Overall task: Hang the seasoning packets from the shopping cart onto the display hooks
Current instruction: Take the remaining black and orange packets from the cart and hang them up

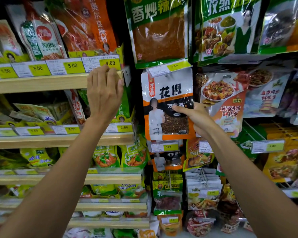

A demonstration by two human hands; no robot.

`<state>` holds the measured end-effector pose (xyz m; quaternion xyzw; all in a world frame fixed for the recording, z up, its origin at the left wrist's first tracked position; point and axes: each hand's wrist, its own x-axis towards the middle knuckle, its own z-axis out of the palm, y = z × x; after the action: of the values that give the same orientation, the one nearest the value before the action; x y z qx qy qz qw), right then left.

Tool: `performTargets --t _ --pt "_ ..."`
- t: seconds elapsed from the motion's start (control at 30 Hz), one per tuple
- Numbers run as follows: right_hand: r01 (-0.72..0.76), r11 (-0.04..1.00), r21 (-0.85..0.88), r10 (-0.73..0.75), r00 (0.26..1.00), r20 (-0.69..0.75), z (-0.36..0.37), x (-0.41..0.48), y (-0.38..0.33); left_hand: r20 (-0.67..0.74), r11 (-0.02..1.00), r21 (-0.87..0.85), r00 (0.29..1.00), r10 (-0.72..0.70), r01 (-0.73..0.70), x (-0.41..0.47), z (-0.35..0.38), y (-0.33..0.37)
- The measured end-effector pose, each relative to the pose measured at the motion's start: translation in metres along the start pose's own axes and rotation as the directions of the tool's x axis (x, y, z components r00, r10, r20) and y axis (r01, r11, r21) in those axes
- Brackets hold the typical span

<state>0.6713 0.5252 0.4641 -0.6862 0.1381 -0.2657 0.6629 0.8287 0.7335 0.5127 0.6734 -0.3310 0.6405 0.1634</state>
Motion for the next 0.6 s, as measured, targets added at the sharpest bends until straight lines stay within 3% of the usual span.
performTargets --t 0.27,0.6 --pt "-0.065 0.998 0.02 0.065 0.998 -0.011 0.005 0.018 0.003 -0.004 1.0 -0.004 1.0 -0.018 0.018 -0.001 0.003 0.001" --pt "0.038 0.991 -0.132 -0.067 0.972 -0.226 0.018 0.043 0.013 0.025 0.999 -0.035 1.0 -0.002 0.003 -0.001 -0.001 -0.001"
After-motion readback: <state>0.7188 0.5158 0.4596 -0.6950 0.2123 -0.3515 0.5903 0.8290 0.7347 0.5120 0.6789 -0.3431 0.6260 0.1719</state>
